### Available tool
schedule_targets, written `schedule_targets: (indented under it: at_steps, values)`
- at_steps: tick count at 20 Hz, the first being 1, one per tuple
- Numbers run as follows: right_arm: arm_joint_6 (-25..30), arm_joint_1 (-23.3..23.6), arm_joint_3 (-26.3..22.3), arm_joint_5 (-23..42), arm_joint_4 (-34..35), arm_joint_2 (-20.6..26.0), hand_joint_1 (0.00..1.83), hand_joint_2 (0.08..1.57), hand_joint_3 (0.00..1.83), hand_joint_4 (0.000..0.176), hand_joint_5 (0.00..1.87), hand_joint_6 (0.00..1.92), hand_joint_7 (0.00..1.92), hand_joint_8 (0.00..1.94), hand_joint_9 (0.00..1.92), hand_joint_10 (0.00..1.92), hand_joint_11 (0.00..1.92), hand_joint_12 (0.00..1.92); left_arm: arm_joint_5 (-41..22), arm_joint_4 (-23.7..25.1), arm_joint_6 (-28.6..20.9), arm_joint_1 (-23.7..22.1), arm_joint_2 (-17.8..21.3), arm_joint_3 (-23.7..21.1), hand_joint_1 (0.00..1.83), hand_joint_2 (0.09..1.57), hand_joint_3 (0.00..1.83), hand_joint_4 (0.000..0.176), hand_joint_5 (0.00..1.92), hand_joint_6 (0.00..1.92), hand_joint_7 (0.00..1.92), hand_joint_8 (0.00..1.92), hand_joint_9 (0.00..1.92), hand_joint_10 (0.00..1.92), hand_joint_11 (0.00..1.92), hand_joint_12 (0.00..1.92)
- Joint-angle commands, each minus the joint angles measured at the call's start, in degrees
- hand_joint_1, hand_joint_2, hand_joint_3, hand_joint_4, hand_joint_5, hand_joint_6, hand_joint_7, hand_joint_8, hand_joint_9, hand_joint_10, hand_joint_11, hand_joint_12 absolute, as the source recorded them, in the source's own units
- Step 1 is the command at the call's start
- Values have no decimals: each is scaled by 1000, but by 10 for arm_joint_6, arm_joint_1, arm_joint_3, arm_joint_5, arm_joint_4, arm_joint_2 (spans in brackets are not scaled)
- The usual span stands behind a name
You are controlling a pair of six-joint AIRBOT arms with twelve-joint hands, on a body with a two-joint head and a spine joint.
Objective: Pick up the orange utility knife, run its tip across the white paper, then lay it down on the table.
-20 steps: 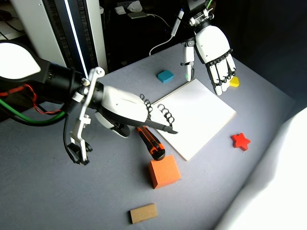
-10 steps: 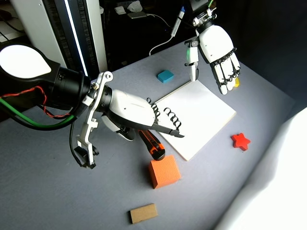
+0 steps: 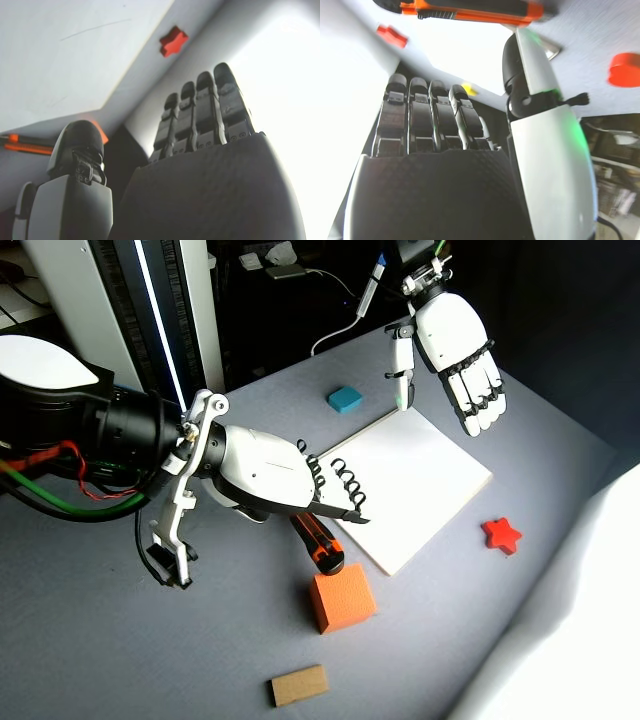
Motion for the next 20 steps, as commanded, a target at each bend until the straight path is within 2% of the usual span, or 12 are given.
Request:
schedule_targets:
  at_steps: [1,5,7,9,13,17,20]
  values:
    - [0,8,6,-12,9,-2,1103,1151,0,0,0,0,0,0,0,0,0,0,-41,42,-2,-6,0,1,195,1315,0,0,0,0,39,1,47,1,0,180]
    - [0,9,41,-17,3,-32,1095,1154,0,0,0,0,0,0,0,0,0,0,-41,45,-9,-4,-1,1,204,1314,0,0,0,0,24,1,36,0,0,125]
    - [11,7,55,-16,-23,-44,1109,1146,0,0,0,0,0,0,0,0,0,0,-41,45,-25,2,-2,1,177,1318,1,0,0,0,0,0,15,1,0,62]
    - [12,1,63,-13,-41,-51,1112,1135,0,0,0,0,0,0,0,0,0,0,-41,45,-32,5,-2,0,165,1317,1,0,0,0,16,2,42,6,0,146]
    - [16,1,84,-8,-51,-71,1125,1123,0,0,0,0,0,0,0,0,0,0,-48,45,-37,7,-2,0,173,1316,0,0,0,0,28,5,53,8,0,156]
    - [57,0,94,4,-98,-83,1147,1110,0,0,0,0,0,0,0,0,0,0,-48,45,-43,14,-3,-1,163,1320,1,0,0,0,21,1,55,3,0,109]
    - [59,-6,100,8,-106,-91,1141,1103,0,0,0,0,0,0,0,0,0,0,-48,45,-53,22,-4,0,182,1315,0,0,0,0,50,3,86,7,0,230]
